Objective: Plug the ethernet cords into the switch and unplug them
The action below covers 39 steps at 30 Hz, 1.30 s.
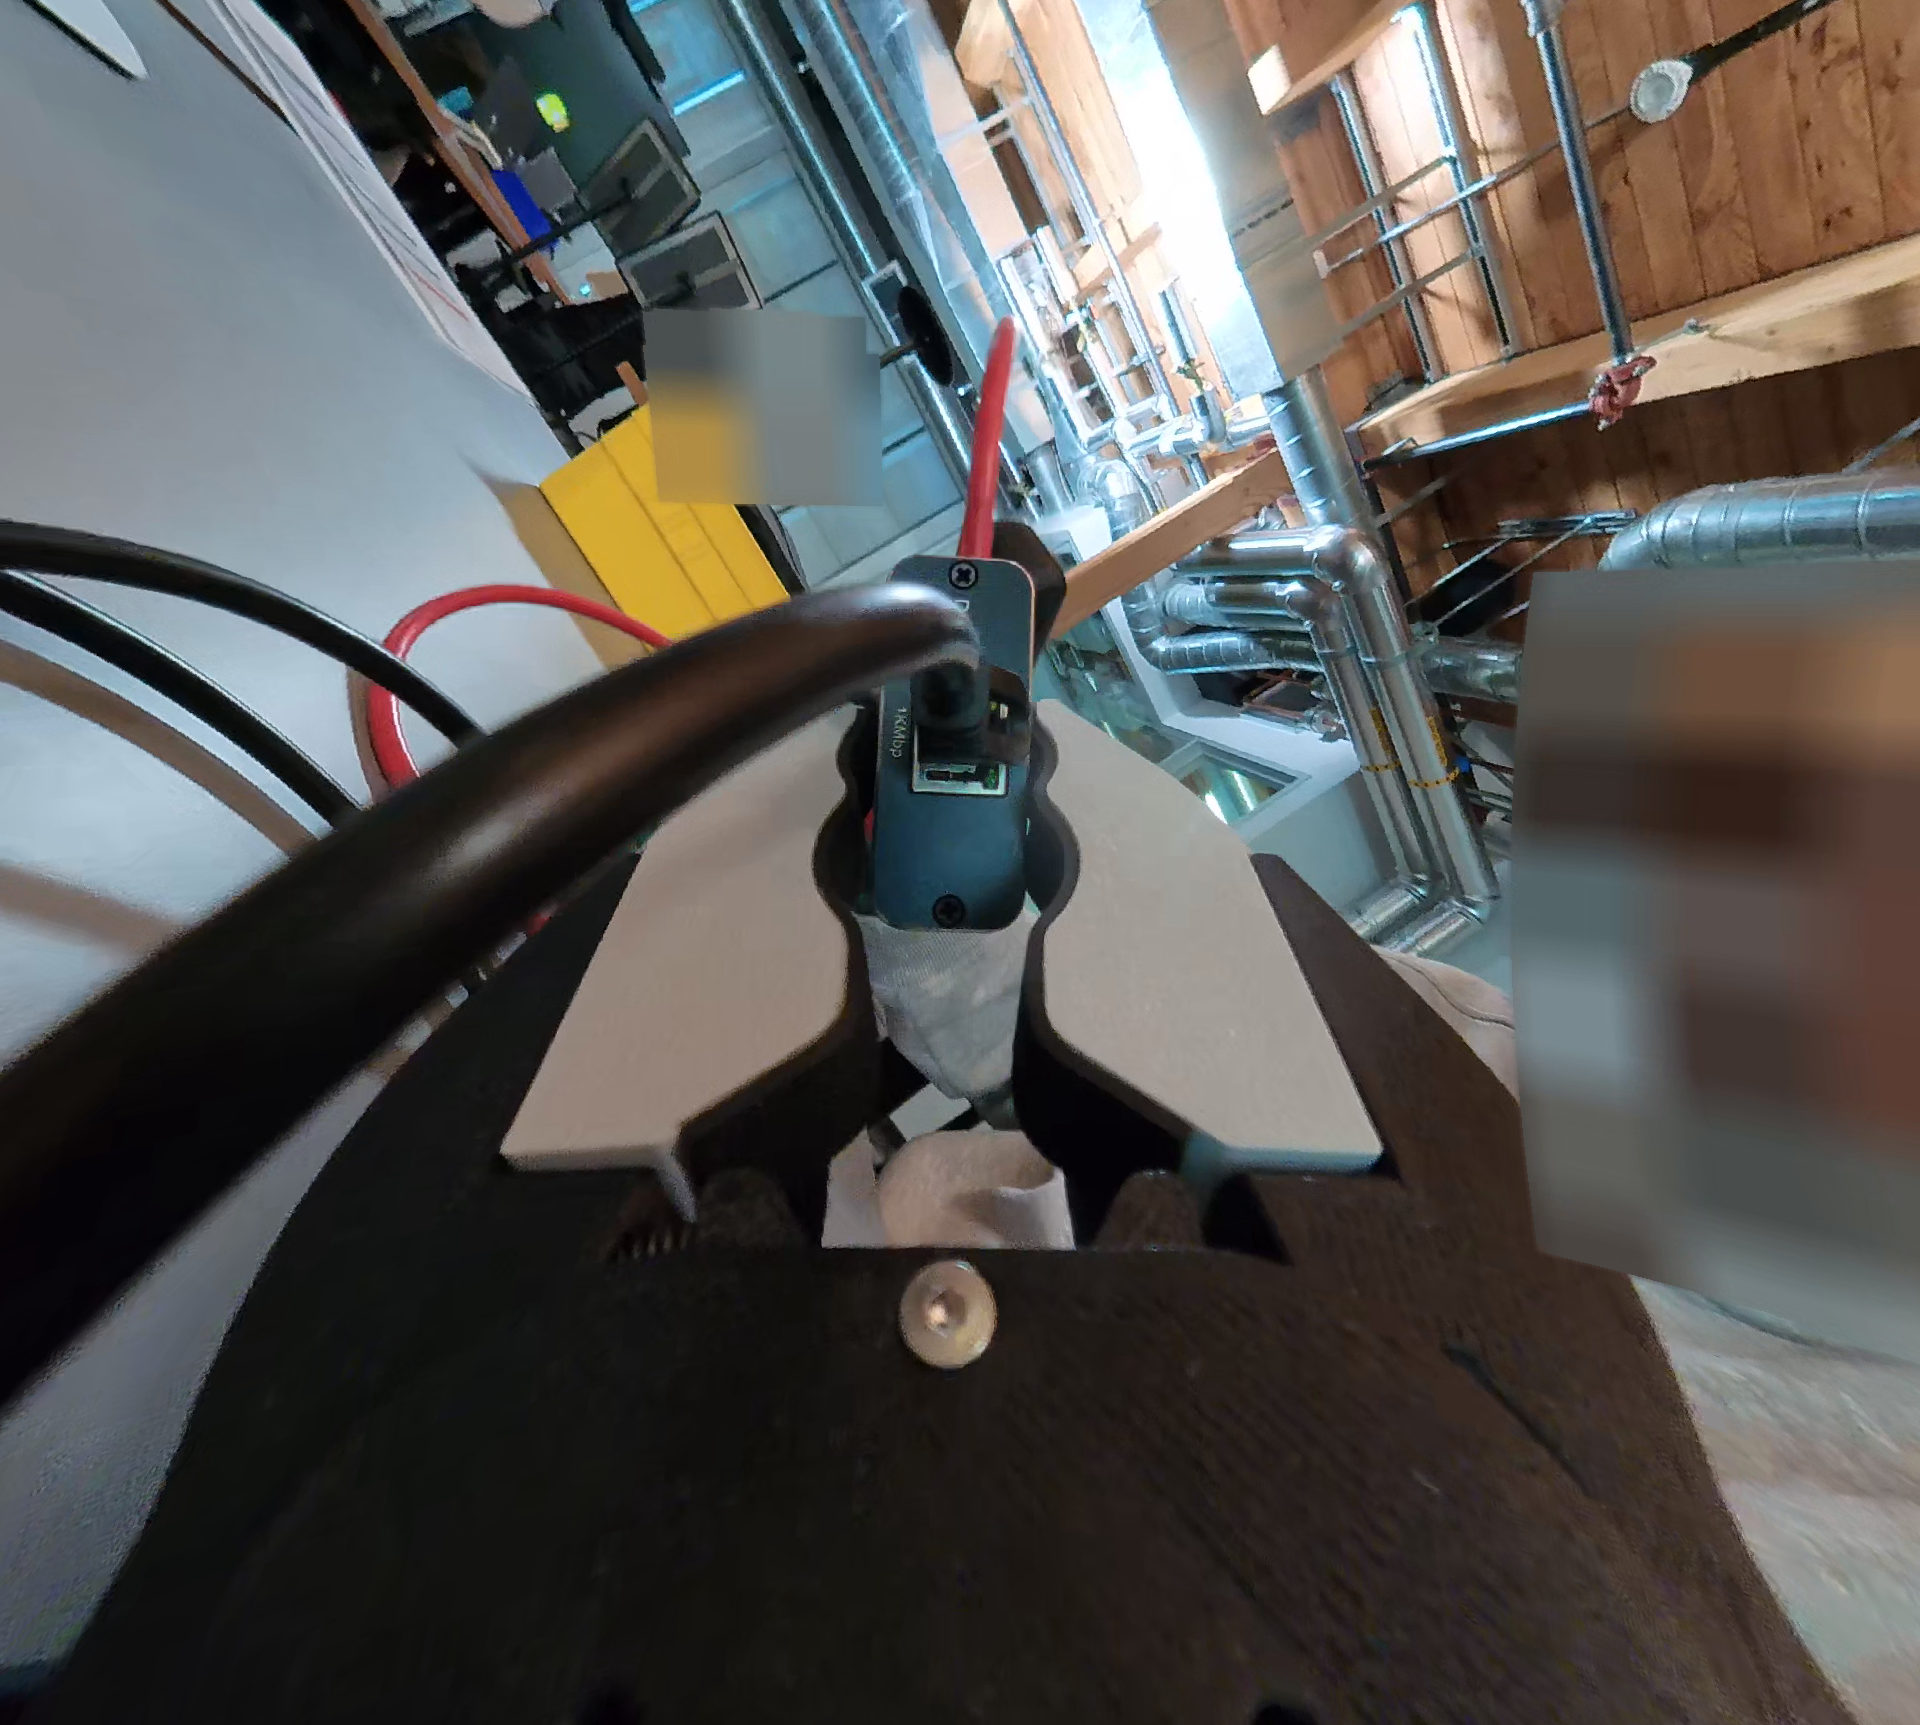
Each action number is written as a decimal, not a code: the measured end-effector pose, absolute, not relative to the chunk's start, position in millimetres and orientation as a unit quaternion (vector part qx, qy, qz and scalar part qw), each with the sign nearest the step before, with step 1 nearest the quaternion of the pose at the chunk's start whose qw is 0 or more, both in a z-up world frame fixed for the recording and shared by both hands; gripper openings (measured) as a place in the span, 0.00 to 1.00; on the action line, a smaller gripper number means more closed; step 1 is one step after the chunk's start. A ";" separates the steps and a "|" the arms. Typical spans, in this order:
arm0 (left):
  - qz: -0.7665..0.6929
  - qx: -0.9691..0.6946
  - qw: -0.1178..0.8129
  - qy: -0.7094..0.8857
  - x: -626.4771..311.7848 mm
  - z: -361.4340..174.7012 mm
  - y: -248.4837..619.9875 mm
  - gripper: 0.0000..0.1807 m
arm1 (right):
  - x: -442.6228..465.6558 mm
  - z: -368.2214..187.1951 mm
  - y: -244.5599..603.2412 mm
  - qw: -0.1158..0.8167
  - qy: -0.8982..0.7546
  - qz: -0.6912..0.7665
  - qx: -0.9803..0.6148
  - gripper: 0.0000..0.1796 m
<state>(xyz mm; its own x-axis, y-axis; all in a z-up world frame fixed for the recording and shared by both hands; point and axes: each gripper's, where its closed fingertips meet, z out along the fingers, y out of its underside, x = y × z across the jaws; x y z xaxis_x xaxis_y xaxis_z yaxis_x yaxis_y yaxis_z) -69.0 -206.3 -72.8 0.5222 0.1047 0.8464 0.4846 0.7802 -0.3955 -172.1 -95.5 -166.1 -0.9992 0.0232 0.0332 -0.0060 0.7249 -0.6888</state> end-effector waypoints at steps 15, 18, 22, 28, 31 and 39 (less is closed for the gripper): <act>-0.076 -0.264 0.834 -0.478 -70.1 -72.2 -228.6 0.14 | -152.3 -166.4 -75.7 0.048 -0.924 0.374 -0.068 0.41; -0.077 -0.265 0.835 -0.477 -69.9 -72.1 -228.2 0.14 | -146.1 -179.1 -77.1 0.080 -0.937 0.337 -0.037 0.42; -0.080 -0.265 0.834 -0.477 -70.6 -73.2 -227.2 0.14 | -138.0 -185.5 -83.1 0.056 -0.941 0.332 -0.019 0.35; -0.077 -0.268 0.833 -0.479 -69.9 -73.2 -226.9 0.14 | -131.5 -175.8 -77.8 -0.005 -0.942 0.335 -0.018 0.32; -0.077 -0.264 0.834 -0.479 -70.0 -73.9 -228.8 0.14 | -135.4 -160.6 -71.2 0.013 -0.932 0.359 -0.041 0.35; -0.078 -0.268 0.831 -0.481 -70.5 -75.3 -227.1 0.14 | -128.6 -187.9 -63.6 0.052 -0.945 0.319 -0.052 0.46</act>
<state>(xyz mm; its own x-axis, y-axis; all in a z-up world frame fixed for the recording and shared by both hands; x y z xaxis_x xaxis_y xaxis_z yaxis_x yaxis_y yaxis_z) -70.5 -227.1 -75.3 0.5260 0.1283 0.8407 0.3871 0.8441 -0.3710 -128.6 -63.6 -187.9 -0.9891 0.1318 0.0659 0.0647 0.7904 -0.6091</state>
